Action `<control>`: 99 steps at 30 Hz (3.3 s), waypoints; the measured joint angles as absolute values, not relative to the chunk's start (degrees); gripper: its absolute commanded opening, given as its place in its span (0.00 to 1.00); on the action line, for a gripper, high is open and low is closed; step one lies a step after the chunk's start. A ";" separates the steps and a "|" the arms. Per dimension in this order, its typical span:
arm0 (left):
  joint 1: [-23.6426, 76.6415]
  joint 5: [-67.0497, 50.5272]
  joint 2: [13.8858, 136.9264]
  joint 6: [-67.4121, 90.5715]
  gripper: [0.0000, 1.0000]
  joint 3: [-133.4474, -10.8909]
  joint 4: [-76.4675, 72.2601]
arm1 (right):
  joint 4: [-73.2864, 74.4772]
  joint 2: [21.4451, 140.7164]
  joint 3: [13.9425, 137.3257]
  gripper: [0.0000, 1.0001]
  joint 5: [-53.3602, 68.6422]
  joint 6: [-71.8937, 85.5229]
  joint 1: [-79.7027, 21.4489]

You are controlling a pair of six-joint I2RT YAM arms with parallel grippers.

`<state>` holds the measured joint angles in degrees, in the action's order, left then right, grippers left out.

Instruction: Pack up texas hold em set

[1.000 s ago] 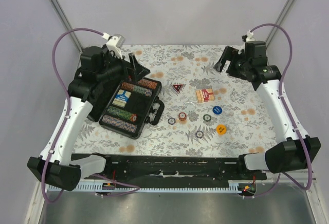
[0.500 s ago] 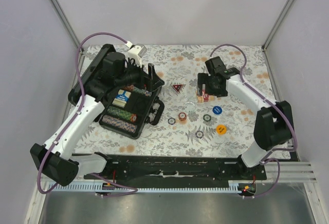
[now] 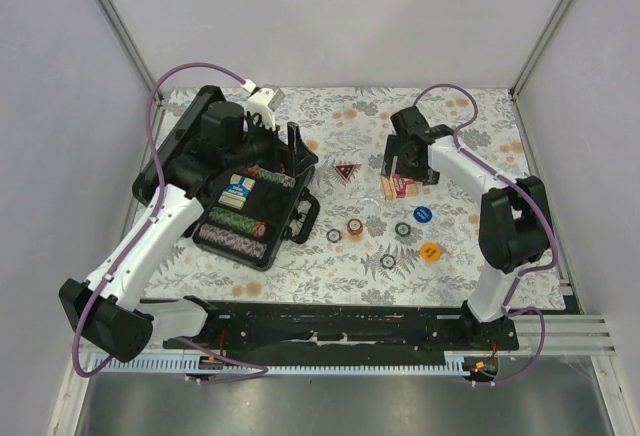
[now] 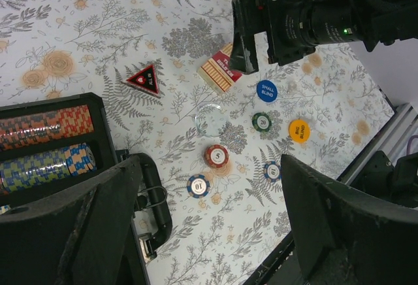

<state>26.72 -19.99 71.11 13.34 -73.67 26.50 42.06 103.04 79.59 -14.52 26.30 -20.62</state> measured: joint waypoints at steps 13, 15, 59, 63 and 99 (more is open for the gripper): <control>26.72 -17.93 71.64 13.32 0.92 -73.67 26.70 | 50.15 106.37 83.42 0.98 -21.34 69.01 -20.62; 26.72 -17.45 71.64 13.32 0.91 -73.67 26.79 | 52.53 107.26 84.18 0.98 -22.55 74.41 -20.62; 26.74 -9.58 69.47 11.29 0.91 -70.83 24.77 | 54.33 119.77 89.84 0.56 -19.31 93.67 -17.02; 26.74 -9.61 69.49 11.57 0.91 -70.57 24.64 | 53.69 119.77 89.84 0.54 -19.22 92.60 -17.02; 34.26 -19.42 85.14 40.86 0.80 -59.92 -3.05 | 42.41 100.16 85.03 0.47 15.81 83.35 -20.82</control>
